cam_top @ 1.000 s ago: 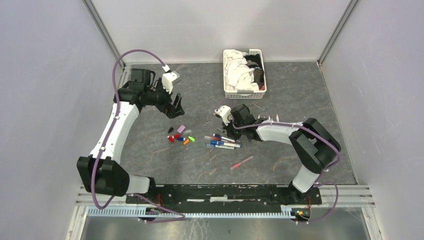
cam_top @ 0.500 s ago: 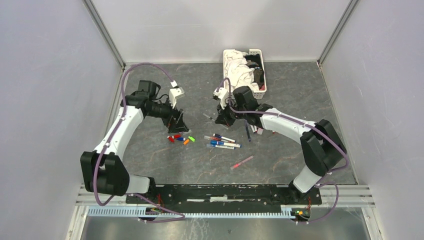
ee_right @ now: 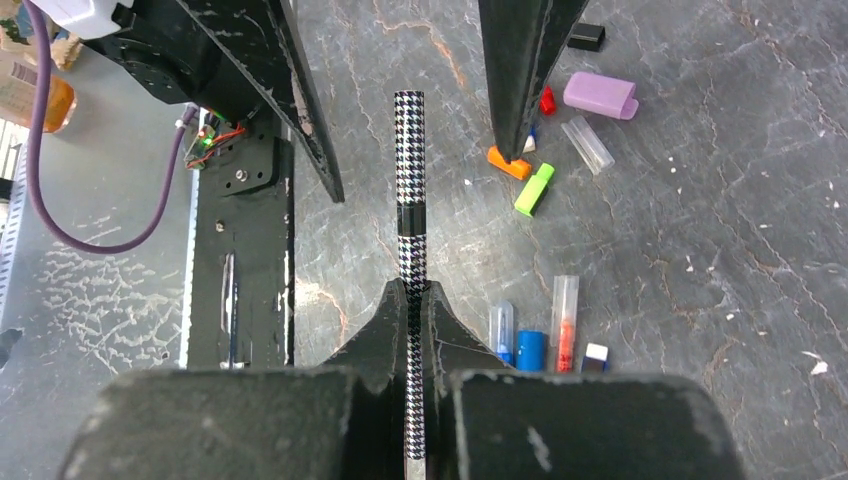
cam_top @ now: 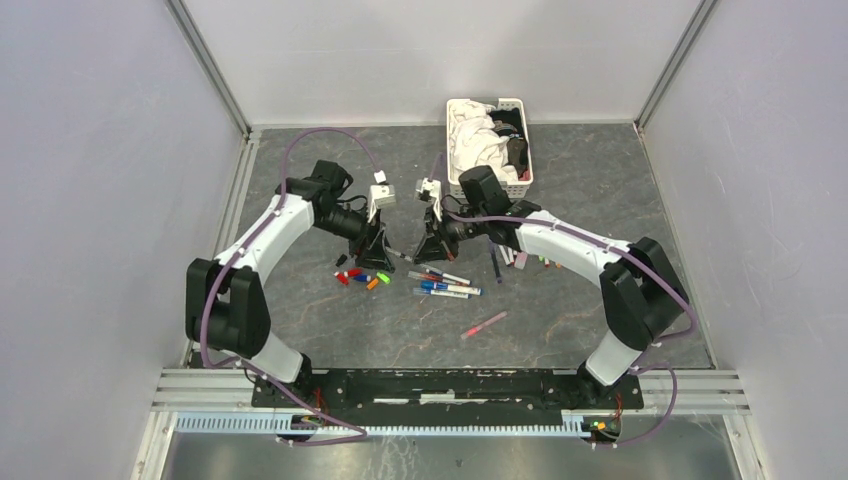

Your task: Open the pen caps

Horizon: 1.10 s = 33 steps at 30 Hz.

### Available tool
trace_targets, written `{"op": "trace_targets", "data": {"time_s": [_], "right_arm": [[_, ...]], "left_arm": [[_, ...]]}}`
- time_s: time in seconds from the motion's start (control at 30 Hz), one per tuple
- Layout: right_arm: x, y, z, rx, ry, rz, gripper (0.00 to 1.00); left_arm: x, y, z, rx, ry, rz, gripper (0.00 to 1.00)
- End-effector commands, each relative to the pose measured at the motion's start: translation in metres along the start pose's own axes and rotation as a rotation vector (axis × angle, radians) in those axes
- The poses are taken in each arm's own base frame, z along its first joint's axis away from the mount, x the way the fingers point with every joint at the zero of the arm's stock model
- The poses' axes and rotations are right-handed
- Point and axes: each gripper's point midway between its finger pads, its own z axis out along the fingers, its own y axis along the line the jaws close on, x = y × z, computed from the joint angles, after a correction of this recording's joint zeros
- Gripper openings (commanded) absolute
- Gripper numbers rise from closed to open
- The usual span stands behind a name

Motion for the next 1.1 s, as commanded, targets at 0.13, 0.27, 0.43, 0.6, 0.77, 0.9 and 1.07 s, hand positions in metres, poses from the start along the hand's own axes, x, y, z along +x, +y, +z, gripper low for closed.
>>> {"op": "trace_targets", "data": {"time_s": [0.13, 0.27, 0.43, 0.6, 0.77, 0.9, 1.07], "right_arm": [[-0.009, 0.006, 0.013, -0.066, 0.020, -0.007, 0.00], [-0.012, 0.007, 0.017, -0.071, 0.023, -0.009, 0.00], [-0.020, 0.009, 0.020, -0.077, -0.004, -0.003, 0.00], [-0.023, 0.010, 0.021, -0.075, -0.030, 0.024, 0.07], [-0.021, 0.013, 0.026, -0.103, -0.081, 0.073, 0.27], [-0.018, 0.017, 0.034, -0.148, -0.084, 0.110, 0.31], [-0.007, 0.020, 0.043, -0.194, -0.056, 0.143, 0.32]], "left_arm": [[-0.020, -0.018, -0.004, 0.086, -0.033, 0.090, 0.60], [-0.016, -0.021, -0.002, 0.108, -0.014, 0.092, 0.46], [-0.004, -0.024, 0.003, 0.142, 0.026, 0.080, 0.22], [0.003, -0.024, 0.003, 0.149, 0.060, 0.080, 0.03], [-0.007, -0.029, -0.004, 0.130, 0.041, 0.115, 0.02], [-0.015, -0.032, -0.009, 0.114, 0.026, 0.136, 0.02], [-0.017, -0.034, -0.010, 0.110, 0.023, 0.140, 0.02]]}}
